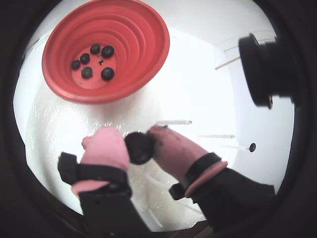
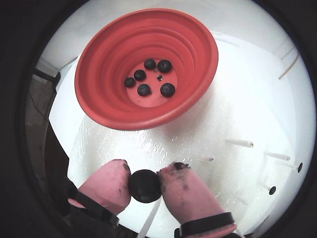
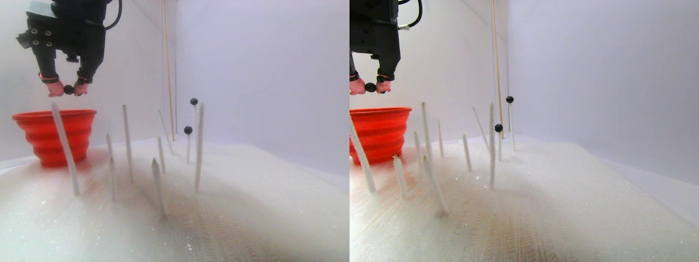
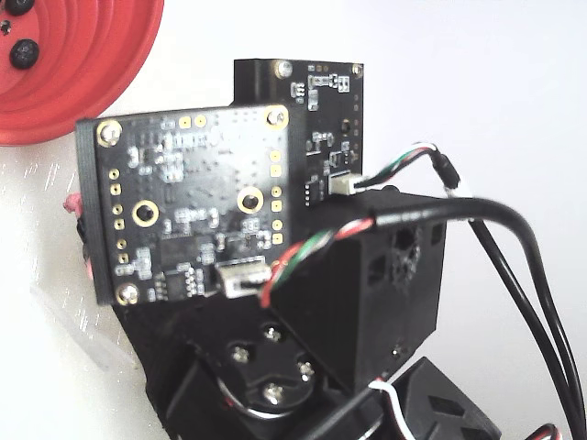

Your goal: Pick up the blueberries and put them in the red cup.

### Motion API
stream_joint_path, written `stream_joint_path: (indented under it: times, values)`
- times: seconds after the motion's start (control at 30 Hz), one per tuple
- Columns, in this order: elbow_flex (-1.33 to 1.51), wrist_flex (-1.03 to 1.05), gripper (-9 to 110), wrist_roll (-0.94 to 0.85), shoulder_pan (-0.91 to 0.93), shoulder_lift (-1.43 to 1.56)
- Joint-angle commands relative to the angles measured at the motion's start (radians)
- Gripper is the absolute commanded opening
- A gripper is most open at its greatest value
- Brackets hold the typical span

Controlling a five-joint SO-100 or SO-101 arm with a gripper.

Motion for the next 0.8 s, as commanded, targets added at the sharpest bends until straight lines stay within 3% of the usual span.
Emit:
stream_joint_path:
  times: [0.0,0.77]
  values:
    - [-0.104,-0.043,10,0.0,-0.021,-0.009]
    - [-0.313,-0.133,10,0.003,-0.066,-0.239]
